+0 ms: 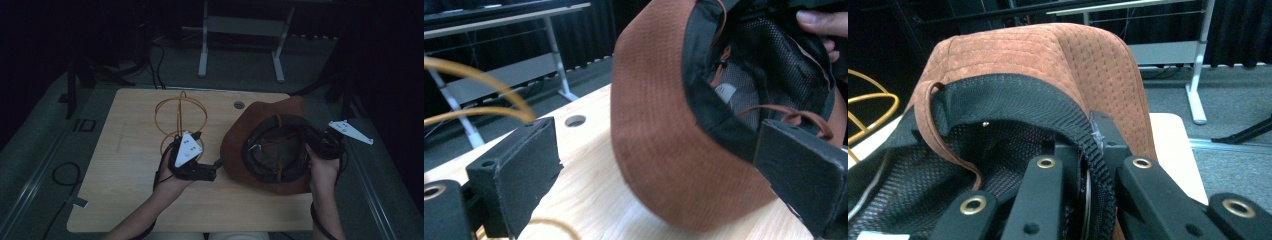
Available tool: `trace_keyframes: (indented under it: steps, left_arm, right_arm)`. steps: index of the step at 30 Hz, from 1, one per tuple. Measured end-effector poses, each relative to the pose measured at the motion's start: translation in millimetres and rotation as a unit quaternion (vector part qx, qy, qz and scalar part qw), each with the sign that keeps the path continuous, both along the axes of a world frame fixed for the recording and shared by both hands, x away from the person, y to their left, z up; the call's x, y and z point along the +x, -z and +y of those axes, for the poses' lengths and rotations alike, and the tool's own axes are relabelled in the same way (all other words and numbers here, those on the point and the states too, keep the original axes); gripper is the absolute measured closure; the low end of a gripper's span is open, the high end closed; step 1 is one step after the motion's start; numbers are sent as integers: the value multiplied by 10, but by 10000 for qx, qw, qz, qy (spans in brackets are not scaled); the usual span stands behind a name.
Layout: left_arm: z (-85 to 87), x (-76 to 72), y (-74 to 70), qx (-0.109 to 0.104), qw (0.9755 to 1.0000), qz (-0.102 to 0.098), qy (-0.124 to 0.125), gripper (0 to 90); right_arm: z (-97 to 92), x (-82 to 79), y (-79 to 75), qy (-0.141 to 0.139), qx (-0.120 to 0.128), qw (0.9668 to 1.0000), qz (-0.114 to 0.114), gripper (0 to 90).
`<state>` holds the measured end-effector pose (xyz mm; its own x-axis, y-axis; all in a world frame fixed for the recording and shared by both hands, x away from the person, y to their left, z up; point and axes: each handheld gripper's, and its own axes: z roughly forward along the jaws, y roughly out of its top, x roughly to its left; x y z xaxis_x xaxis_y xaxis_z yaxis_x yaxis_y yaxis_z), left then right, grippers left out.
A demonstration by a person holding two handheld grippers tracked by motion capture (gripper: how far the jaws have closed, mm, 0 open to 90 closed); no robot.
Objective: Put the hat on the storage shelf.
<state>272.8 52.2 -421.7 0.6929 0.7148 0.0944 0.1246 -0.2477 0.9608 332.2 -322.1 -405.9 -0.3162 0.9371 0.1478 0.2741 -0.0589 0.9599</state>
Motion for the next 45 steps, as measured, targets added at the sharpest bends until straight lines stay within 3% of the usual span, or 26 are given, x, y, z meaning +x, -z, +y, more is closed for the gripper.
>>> trace_keyframes:
  steps: [7,18,24,28,31,34,37,39,41,43,45]
  left_arm:
    - [-383,185,-50,143,9996,92,224,52]
    - [-828,456,-80,360,9989,108,284,73]
    - [-1020,612,-44,350,9993,124,80,140]
    - [-1150,690,1,648,9976,138,-195,177]
    - [-1243,730,41,934,9946,125,-425,206]
    - [-1279,759,80,1093,9911,45,-753,315]
    - [-1266,806,101,1125,9889,114,-960,468]
    - [-1243,838,113,1060,9886,147,-1062,618]
    - [-1217,854,110,969,9897,165,-1043,792]
    - [-1198,857,95,935,9898,159,-1064,860]
    - [-1180,859,80,905,9899,148,-1077,868]
  right_arm:
    - [-18,-58,-40,-16,22,10000,-77,839]
    - [39,-82,-47,-48,21,9999,-116,838]
    - [92,-88,-44,-100,-32,9999,-108,838]
    - [116,-103,-34,-119,-14,9999,-90,838]
    - [151,-119,-35,-180,-37,9998,-80,838]
    - [188,-143,-36,-184,-36,9998,-81,838]
    - [192,-164,-26,-191,5,9998,-52,838]
    - [202,-178,-10,-217,7,9998,-33,838]
    - [231,-191,11,-241,-55,9997,-8,837]
    - [271,-198,43,-241,-194,9995,15,838]
    - [302,-209,67,-179,-336,9993,-21,837]
